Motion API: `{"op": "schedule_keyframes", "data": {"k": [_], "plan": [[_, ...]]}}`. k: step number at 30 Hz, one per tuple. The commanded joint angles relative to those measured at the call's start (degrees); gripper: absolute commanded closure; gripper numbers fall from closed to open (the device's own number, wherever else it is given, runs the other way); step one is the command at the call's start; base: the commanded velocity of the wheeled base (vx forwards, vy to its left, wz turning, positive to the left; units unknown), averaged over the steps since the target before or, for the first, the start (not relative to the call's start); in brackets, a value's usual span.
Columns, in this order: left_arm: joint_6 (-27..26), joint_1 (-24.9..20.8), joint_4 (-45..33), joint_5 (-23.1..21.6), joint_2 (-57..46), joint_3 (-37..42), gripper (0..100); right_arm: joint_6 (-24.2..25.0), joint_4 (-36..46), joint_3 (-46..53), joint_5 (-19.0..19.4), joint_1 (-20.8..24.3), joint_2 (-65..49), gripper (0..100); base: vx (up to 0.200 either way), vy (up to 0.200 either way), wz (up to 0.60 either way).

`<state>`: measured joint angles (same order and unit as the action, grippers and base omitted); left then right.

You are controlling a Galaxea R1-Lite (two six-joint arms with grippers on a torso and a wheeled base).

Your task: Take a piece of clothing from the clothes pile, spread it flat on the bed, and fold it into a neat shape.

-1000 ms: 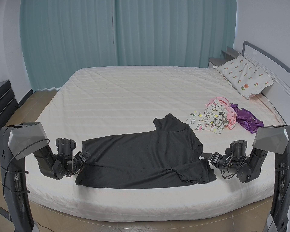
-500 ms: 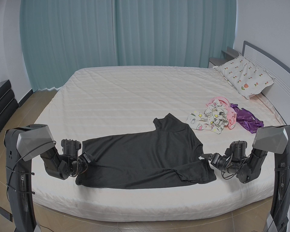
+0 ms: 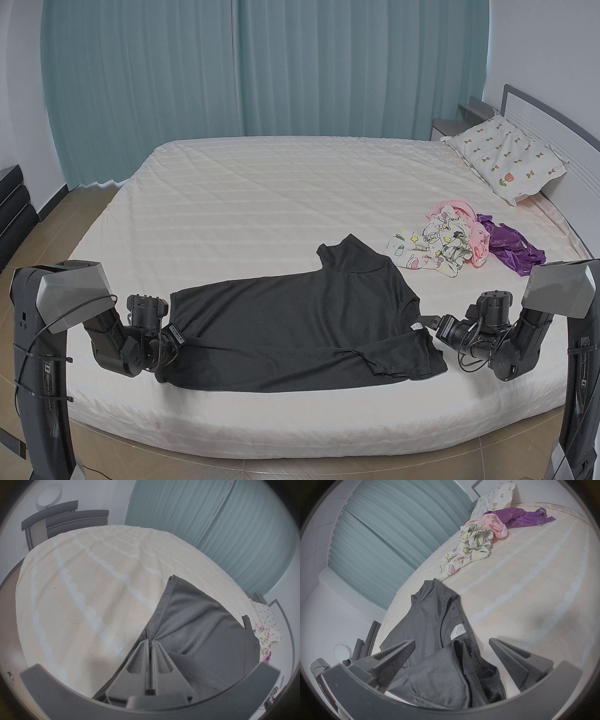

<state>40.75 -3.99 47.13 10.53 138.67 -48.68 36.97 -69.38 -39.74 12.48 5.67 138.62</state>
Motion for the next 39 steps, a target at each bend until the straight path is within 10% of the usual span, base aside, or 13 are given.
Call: {"op": "schedule_keyframes", "data": {"k": [1,26,27,39], "plan": [[0.12,0.21,0.07,0.37,-0.24,0.86,100,-0.15,-0.94,0.72,0.09,0.04,0.34,0,0.0,0.0,0.0],[1.35,0.65,0.07,0.37,-0.24,1.04,100,-6.12,-2.87,-2.27,3.78,2.24,5.7,0,0.0,0.0,0.0],[1.35,0.65,0.07,0.37,-0.24,1.13,100,-6.21,-2.87,-2.45,3.78,2.24,5.7,100,0.0,0.0,0.0],[1.35,1.09,0.07,0.37,-0.24,1.04,100,-5.95,-4.45,-4.29,3.51,1.45,5.52,100,0.0,0.0,0.0]]}}
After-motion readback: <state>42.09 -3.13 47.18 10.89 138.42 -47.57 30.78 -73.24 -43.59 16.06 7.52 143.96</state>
